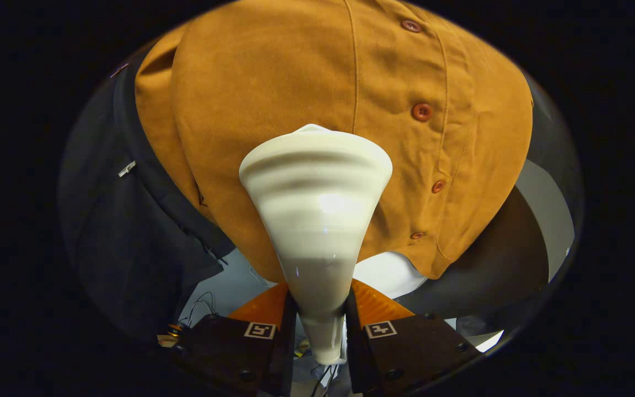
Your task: Iron the clothes twice with a garment steamer, once on the left side and once on the right side.
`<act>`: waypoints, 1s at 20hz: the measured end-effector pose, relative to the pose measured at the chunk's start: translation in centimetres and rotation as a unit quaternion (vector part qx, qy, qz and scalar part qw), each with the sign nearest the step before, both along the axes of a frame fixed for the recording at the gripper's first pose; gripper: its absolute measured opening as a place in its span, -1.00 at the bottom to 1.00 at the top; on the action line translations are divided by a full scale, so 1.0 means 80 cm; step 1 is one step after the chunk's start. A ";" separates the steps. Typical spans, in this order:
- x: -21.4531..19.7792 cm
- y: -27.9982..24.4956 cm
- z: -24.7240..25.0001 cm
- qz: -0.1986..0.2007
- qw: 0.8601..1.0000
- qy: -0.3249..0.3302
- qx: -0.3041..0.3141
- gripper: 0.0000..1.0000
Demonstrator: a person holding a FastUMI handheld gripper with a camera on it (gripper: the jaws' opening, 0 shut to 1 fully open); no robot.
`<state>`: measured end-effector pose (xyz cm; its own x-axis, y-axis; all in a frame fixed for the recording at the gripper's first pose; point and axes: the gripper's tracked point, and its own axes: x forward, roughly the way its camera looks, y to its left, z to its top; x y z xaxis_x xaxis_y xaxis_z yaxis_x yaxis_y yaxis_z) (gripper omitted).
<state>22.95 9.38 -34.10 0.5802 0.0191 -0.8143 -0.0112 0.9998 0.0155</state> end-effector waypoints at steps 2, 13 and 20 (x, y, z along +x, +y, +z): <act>0.010 -0.005 0.038 -0.003 0.999 -0.044 0.003 -0.12; 0.037 -0.105 0.244 -0.057 0.960 -0.273 0.009 -0.13; 0.029 -0.170 0.326 -0.066 0.921 -0.385 -0.004 -0.13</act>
<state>25.27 -4.18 -7.99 0.9823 -0.0966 -0.1604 0.1053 0.9934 0.0463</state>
